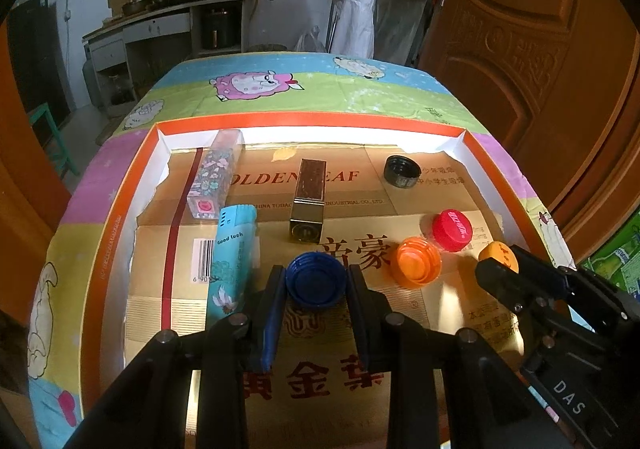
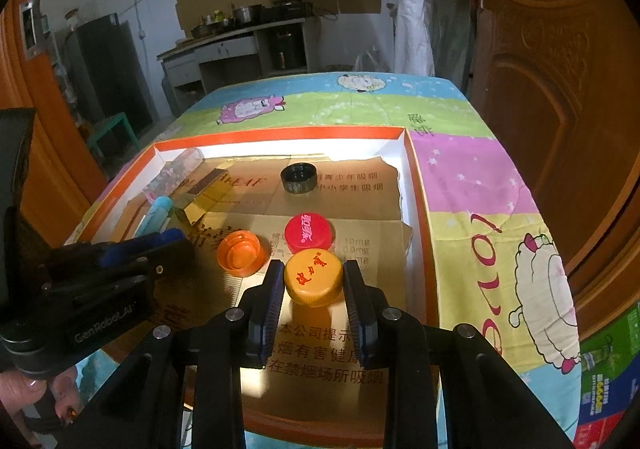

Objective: Organize rigid objects
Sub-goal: 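Open the right gripper releasing the yellow-orange cap while the left gripper releases the blue cap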

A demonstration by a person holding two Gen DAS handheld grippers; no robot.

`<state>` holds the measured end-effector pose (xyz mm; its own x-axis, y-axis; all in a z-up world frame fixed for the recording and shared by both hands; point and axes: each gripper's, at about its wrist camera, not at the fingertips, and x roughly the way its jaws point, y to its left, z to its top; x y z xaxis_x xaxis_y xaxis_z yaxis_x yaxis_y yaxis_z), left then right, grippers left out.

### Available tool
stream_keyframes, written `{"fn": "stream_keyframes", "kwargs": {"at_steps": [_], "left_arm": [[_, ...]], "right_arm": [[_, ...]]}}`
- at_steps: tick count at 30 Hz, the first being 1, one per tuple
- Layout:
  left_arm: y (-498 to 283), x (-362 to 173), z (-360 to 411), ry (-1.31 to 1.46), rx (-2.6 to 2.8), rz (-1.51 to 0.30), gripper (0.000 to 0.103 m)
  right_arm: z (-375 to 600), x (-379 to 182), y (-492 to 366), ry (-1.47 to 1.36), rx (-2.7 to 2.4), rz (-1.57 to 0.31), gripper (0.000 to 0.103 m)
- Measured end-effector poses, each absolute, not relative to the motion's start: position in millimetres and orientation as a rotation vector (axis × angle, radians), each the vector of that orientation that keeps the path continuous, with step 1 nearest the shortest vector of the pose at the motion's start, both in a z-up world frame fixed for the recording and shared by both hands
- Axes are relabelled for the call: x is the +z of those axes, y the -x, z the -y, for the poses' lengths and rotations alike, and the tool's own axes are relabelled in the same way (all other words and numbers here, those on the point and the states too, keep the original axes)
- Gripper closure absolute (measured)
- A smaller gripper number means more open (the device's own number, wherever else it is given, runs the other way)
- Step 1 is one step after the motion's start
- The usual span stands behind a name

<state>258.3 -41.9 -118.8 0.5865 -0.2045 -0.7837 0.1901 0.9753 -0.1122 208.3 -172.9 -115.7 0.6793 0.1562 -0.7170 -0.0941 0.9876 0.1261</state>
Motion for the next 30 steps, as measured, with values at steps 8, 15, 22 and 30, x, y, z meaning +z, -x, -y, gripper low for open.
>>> {"fn": "stream_keyframes", "kwargs": {"at_steps": [8, 15, 22, 30], "left_arm": [[-258, -121, 43, 0.001, -0.232, -0.912, 0.072], [-258, -121, 43, 0.002, -0.237, -0.904, 0.072], [-260, -120, 42, 0.015, -0.241, -0.902, 0.072], [-254, -109, 43, 0.005, -0.244, -0.876, 0.072]], "right_arm": [[173, -122, -211, -0.073, 0.126, -0.825, 0.072], [174, -124, -211, -0.072, 0.12, -0.83, 0.072], [178, -121, -209, -0.092, 0.119, -0.809, 0.072], [178, -112, -205, -0.086, 0.112, -0.786, 0.064]]}}
